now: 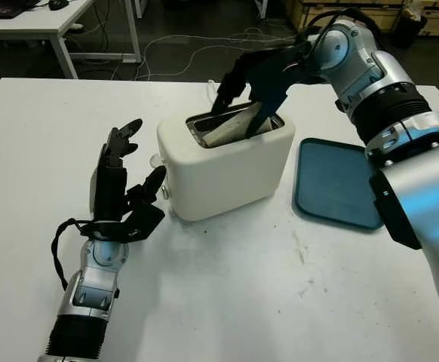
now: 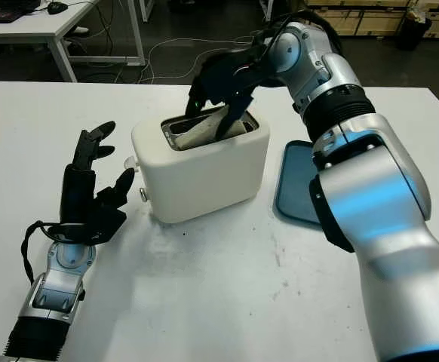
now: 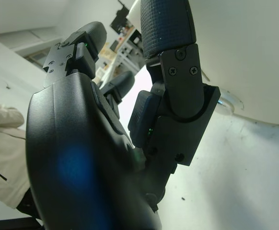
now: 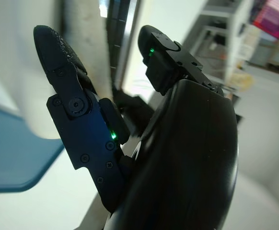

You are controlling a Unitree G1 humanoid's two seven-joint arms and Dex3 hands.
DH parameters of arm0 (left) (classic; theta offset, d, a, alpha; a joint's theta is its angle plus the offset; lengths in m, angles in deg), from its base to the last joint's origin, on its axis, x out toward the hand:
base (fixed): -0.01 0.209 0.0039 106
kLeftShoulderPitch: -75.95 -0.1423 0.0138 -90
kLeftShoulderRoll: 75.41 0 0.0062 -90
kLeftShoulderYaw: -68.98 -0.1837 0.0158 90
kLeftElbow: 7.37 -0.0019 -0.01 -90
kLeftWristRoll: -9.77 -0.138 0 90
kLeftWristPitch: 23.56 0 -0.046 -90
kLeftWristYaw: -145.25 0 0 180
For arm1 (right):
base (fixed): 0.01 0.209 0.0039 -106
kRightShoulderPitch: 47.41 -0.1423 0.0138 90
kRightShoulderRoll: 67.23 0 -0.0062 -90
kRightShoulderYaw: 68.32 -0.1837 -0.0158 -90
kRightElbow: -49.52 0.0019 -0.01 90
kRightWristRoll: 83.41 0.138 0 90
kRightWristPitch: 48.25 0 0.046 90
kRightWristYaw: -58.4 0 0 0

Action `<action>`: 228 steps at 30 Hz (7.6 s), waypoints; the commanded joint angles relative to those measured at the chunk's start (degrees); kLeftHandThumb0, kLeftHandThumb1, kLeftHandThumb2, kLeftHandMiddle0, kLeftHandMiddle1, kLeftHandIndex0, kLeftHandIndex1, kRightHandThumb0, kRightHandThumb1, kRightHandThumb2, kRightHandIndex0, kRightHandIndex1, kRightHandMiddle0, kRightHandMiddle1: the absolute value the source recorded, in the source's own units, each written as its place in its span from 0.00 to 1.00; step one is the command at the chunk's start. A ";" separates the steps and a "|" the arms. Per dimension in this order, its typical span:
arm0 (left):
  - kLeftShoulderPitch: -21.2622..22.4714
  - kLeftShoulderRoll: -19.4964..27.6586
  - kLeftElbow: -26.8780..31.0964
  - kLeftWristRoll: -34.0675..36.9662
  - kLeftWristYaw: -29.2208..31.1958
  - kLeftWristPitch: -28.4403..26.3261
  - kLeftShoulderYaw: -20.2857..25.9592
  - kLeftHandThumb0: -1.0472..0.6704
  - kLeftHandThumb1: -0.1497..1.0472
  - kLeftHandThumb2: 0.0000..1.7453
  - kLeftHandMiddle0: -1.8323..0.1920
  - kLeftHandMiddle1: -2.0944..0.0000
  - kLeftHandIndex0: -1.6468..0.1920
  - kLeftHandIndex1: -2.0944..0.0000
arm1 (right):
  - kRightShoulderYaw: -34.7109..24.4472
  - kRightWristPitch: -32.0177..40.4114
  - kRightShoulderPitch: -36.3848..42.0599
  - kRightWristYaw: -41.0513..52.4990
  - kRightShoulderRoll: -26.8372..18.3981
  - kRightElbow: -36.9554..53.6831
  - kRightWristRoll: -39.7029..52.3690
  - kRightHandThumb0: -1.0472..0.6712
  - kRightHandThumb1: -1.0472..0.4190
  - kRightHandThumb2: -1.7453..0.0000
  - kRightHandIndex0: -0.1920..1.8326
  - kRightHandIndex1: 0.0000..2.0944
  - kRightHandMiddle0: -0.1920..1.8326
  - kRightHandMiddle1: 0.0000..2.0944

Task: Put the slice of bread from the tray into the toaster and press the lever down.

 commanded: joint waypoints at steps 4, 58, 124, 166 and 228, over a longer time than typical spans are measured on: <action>0.15 -0.05 0.18 -0.05 -0.74 0.21 0.24 0.02 0.89 0.35 0.91 0.45 0.90 0.67 | -2.22 -3.25 0.52 -10.31 -2.46 3.12 0.10 0.27 0.21 1.00 0.36 0.30 0.47 0.04; 0.57 -0.17 0.25 0.46 -0.15 0.00 0.13 0.02 0.89 0.35 0.91 0.45 0.90 0.68 | -6.16 -15.19 18.39 -20.29 -10.85 18.18 2.21 0.15 0.25 1.00 0.28 0.34 0.41 0.05; 0.09 0.20 -0.11 0.79 -0.40 0.82 -0.06 0.02 0.89 0.35 0.91 0.46 0.90 0.69 | -13.14 -7.35 17.19 -28.99 -2.77 7.15 10.34 0.41 0.15 1.00 0.64 0.38 0.71 0.03; -0.03 0.19 0.53 -0.34 -1.18 0.16 0.13 0.02 0.89 0.35 0.91 0.44 0.90 0.67 | 1.21 -12.04 21.57 -40.29 -16.82 27.46 -19.01 0.30 0.14 1.00 0.44 0.20 0.58 0.00; 17.30 33.34 -1.31 -12.12 23.58 18.07 -1.85 0.12 0.60 0.78 0.62 0.17 0.72 0.21 | -32.59 3.54 63.91 -33.53 1.29 51.22 35.37 0.47 0.09 0.90 0.53 0.03 0.46 0.01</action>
